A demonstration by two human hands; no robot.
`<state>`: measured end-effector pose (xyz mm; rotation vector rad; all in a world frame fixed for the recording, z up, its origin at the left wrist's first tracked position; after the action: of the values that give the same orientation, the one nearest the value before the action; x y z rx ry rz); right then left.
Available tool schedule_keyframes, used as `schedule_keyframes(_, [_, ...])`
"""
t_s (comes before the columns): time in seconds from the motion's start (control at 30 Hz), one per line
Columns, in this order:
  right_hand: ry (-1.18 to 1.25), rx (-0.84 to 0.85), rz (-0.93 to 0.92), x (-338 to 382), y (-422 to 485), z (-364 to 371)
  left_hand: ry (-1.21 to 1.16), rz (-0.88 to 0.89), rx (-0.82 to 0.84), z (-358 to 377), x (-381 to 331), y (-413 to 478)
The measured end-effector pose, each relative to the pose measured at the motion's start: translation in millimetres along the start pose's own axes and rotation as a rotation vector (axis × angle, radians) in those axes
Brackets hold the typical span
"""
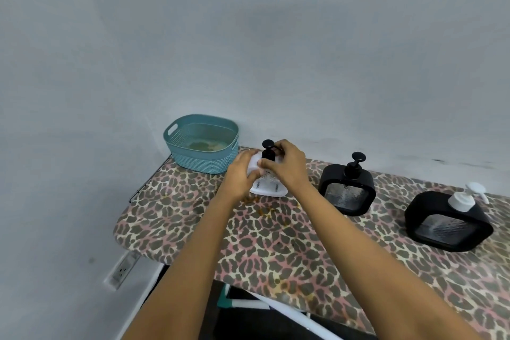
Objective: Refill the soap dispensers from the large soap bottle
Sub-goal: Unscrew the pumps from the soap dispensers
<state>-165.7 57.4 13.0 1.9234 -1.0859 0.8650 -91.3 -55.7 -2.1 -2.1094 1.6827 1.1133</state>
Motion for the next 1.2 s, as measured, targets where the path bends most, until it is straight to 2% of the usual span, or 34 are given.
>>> schedule_keyframes(0.1, [0.028, 0.011, -0.042, 4.3, -5.3, 1.1, 0.008, -0.013, 0.063, -2.5, -1.1, 2.0])
schedule_keyframes(0.27, [0.201, 0.169, -0.054, 6.0, -8.7, -4.2, 0.021, 0.013, 0.111, -7.0, -7.5, -1.4])
schedule_keyframes(0.37, [0.062, 0.166, -0.095, 10.6, -8.3, -7.5, 0.011, 0.035, 0.113, -9.6, -9.5, -7.8])
schedule_keyframes(0.47, [0.024, 0.174, -0.111, 20.3, -7.2, -12.0, 0.014, 0.026, 0.125, -10.8, -10.1, -11.7])
schedule_keyframes(0.53, [0.014, 0.31, -0.133, 26.6, -8.1, -8.2, 0.014, 0.02, 0.129, -11.4, -9.6, -12.9])
schedule_keyframes(0.6, [-0.142, 0.439, -0.194, 31.9, -8.9, -0.6, 0.019, 0.021, 0.13, -11.8, -9.1, -13.5])
schedule_keyframes(0.67, [-0.271, 0.427, -0.202, 33.4, -6.0, 3.3, 0.021, 0.017, 0.131, -11.8, -7.4, -13.7])
schedule_keyframes(0.77, [-0.324, 0.386, -0.197, 37.3, -3.6, 3.4, -0.017, -0.008, 0.141, -11.4, -5.4, -16.2])
schedule_keyframes(0.9, [-0.186, 0.472, -0.208, 44.1, -7.0, 2.1, -0.051, -0.024, 0.138, -11.8, -4.9, -16.6])
schedule_keyframes(1.0, [-0.245, 0.396, -0.194, 43.1, -2.9, -0.4, -0.055, -0.039, 0.123, -12.0, -5.0, -16.8])
schedule_keyframes(1.1, [-0.332, 0.412, -0.164, 42.7, 0.1, -3.2, -0.039, -0.047, 0.114, -11.4, -4.0, -18.7])
schedule_keyframes(1.2, [-0.29, 0.386, -0.188, 51.3, 2.1, -11.1, -0.023, -0.049, 0.11, -11.0, -5.4, -18.3])
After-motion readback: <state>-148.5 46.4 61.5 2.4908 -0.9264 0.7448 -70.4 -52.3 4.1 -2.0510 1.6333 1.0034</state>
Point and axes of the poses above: each hand's wrist, its own y-axis towards the middle knuckle, its own z-axis out of the palm, x = y × z, the point moved 6 cm from there along y, towards the middle knuckle, and after that the axes turned 2 degrees about -x, right-handed, at the moved point
